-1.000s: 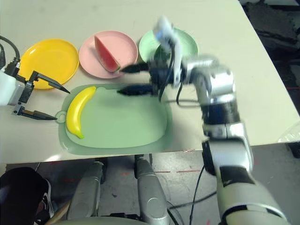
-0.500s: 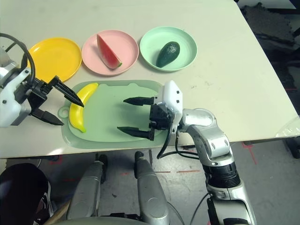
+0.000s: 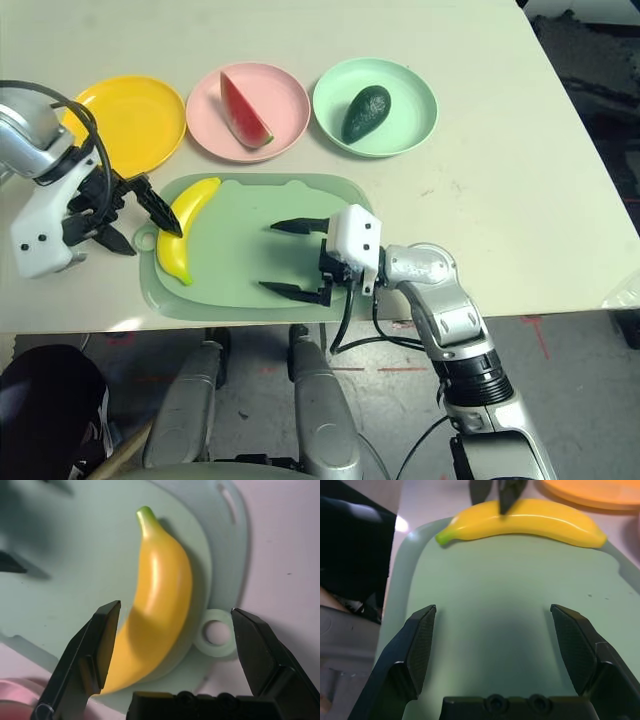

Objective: Place the fruits into color-matched plates.

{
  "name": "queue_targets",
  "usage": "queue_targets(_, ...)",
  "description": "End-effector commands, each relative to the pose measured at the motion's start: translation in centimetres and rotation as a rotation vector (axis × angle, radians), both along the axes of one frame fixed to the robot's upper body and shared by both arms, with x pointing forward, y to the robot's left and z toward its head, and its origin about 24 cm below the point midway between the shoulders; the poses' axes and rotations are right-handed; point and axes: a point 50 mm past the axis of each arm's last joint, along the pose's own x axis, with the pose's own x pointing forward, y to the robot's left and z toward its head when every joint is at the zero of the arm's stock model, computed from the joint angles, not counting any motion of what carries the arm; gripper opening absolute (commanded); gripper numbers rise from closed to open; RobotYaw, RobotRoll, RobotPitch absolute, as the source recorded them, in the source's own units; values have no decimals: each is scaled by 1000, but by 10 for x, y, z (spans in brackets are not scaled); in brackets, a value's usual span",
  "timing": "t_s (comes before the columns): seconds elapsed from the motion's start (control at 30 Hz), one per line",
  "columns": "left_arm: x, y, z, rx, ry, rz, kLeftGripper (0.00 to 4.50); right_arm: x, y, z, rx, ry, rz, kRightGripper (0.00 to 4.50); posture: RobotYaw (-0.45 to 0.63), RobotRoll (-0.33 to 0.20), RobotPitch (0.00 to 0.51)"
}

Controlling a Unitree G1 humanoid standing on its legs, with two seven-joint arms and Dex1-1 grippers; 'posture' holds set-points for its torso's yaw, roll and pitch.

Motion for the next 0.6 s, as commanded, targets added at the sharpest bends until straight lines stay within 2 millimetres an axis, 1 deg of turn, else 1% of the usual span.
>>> queue_targets(0.03, 2, 0, -7, 16, 14, 21, 4500, -3, 1, -2, -28, -1, 13, 4481, -50, 0, 404)
queue_targets(0.13, 4, -2, -8, 23, 13, 36, 4500, -4, 1, 0, -41, -19, 24, 4481, -53, 0, 406)
queue_targets(0.23, 5, -3, -10, 38, 23, 47, 3904, -4, 2, 2, -37, -22, 29, 4500, -54, 0, 406)
queue_targets(0.33, 2, -1, -14, 65, 55, 49, 2966, -5, 3, 3, -37, -33, 33, 4500, -62, 0, 409)
queue_targets(0.43, -1, 0, -16, 79, 74, 51, 1910, -5, 3, 3, -38, -36, 30, 4500, -65, 0, 409)
queue_targets(0.47, -1, 0, -16, 83, 76, 54, 1681, -6, 3, 3, -37, -33, 28, 4500, -64, 0, 410)
queue_targets(0.6, 0, 4, -15, 90, 78, 79, 1635, -7, 1, 2, -22, -14, 20, 4500, -65, 0, 410)
